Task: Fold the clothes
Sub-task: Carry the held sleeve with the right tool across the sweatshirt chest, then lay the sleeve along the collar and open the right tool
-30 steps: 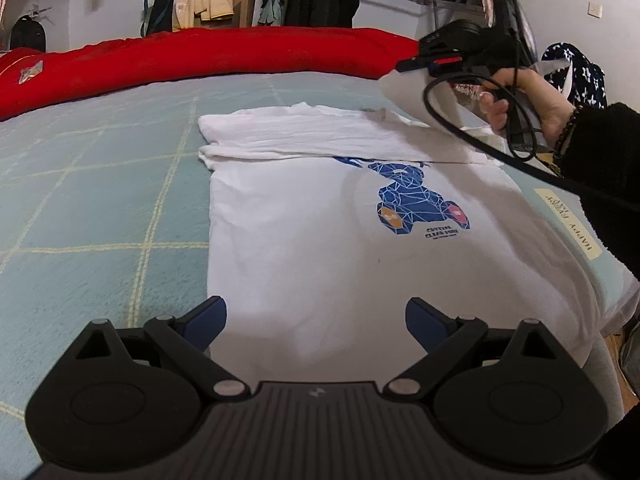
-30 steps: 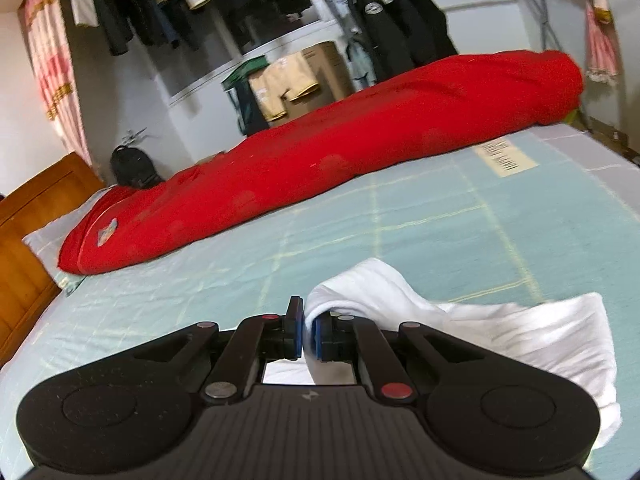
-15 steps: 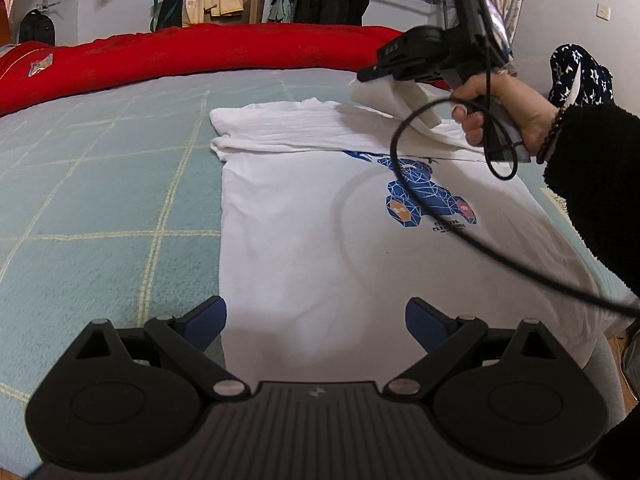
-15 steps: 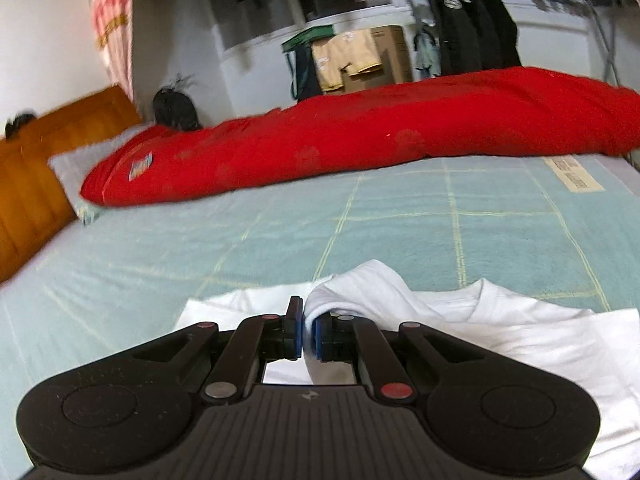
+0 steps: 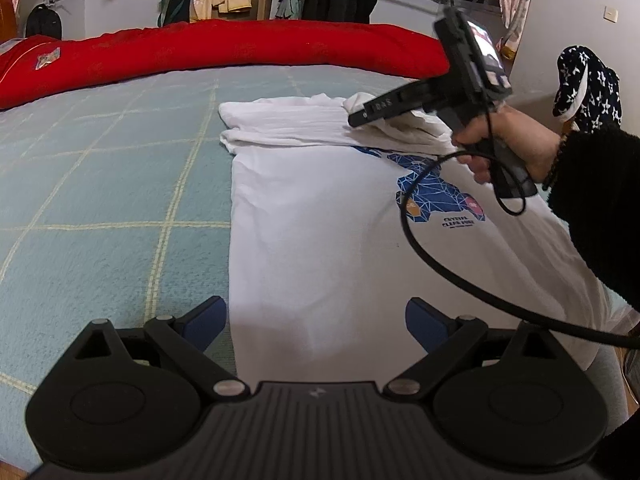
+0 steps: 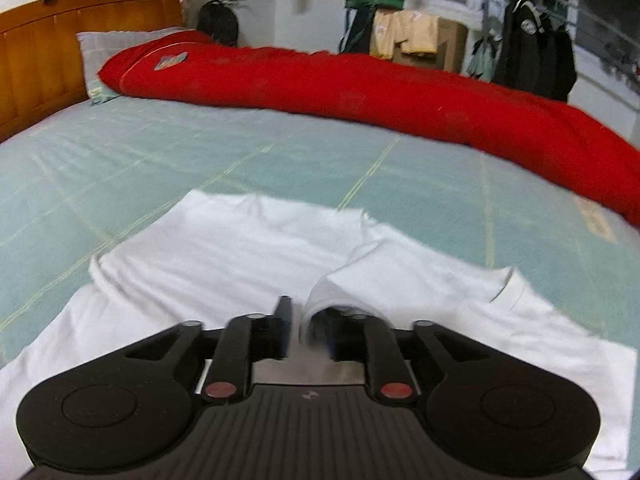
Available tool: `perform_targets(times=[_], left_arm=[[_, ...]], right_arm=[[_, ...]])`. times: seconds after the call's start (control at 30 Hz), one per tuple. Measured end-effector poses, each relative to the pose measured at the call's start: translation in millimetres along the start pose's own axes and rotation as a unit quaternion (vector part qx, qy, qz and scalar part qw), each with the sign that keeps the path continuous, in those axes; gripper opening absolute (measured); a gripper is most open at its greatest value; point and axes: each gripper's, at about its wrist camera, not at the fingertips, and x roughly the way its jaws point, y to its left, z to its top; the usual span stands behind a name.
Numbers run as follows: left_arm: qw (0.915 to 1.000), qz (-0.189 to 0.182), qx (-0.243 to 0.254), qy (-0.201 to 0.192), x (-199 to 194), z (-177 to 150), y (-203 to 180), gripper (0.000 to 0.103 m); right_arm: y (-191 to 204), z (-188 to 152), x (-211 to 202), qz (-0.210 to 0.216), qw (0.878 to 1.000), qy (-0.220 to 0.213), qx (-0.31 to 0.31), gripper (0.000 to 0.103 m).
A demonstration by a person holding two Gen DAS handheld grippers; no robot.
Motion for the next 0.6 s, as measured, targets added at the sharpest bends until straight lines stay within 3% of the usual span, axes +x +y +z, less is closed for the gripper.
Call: perform_targets(times=[0.1, 0.27, 0.43, 0.6], left_arm=[[1.0000, -0.003, -0.004, -0.001, 1.9, 0.7, 2.1, 0.096], [0.9999, -0.012, -0.006, -0.003, 5.1, 1.0, 4.0, 0.096], [0.9998, -0.017, -0.010, -0.006, 8.2, 1.8, 5.9, 0.096], [0.9997, -0.013, -0.017, -0.008, 5.6, 0.7, 10.8, 0.096]], right_arm=[[-15.2, -7.9, -8.0, 0.034, 0.999, 0.004, 0.040, 0.056], [-61.8, -18.4, -30.8, 0.118, 0.979, -0.011, 0.167, 0.061], [-95.9, -19.8, -39.1, 0.167, 0.944, -0.037, 0.281, 0.066], [-123.8, -29.6, -19.6, 0.182, 0.895, -0.024, 0.407, 0.067]])
